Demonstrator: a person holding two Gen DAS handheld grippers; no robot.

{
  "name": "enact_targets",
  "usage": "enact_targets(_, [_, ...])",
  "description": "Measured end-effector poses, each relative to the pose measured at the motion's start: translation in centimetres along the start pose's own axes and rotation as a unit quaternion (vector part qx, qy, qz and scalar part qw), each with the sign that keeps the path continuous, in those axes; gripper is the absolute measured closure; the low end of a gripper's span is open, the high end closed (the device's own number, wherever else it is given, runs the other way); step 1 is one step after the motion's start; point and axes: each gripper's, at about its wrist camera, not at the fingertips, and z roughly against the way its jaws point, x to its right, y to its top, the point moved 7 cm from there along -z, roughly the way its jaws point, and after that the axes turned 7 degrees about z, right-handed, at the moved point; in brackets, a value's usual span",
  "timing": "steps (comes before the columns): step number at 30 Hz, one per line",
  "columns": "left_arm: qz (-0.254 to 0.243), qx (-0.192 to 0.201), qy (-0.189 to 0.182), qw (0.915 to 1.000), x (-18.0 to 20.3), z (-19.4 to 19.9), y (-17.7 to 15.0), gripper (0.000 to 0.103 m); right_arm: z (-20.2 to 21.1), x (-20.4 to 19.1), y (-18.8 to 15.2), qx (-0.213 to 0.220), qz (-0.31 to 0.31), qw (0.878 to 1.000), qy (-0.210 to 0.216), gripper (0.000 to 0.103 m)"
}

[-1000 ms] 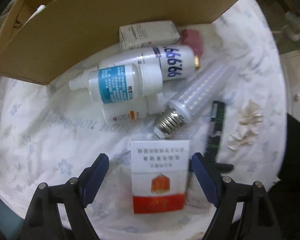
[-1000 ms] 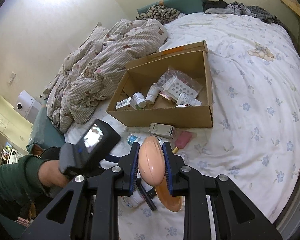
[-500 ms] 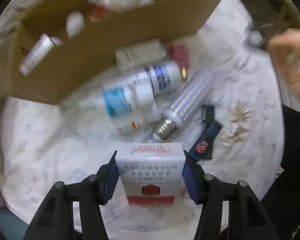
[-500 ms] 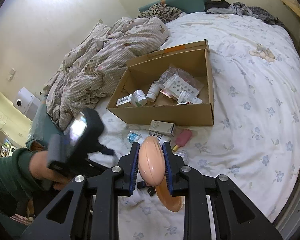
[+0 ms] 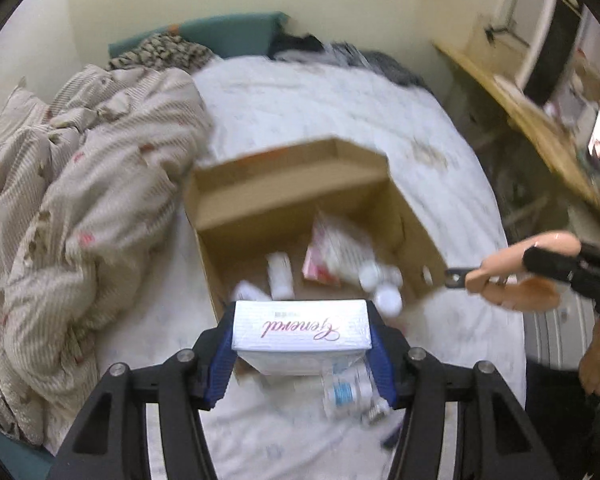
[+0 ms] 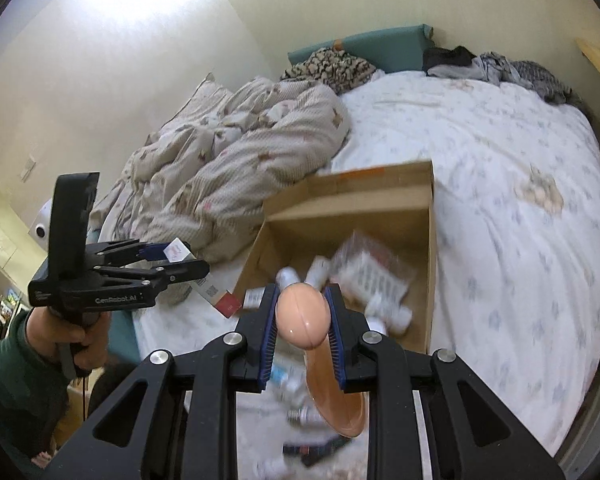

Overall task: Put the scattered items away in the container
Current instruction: 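Lower the cigarette pack and toy into the box, open both grippers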

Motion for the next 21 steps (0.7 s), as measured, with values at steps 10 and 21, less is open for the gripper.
enact_targets(10, [0.015,-0.009,0.023,0.9996,-1.5,-8.2,4.0,0.045,-8.8,3.5,3.4,-0.034,-0.006,0.999,-0.037,0.078])
enact_targets(21, [0.028,-0.058,0.059,0.9961,-1.8,-16.1,2.5,0.045,-15.2,6.4,0.9,-0.083,-0.017,0.995,-0.053,0.078])
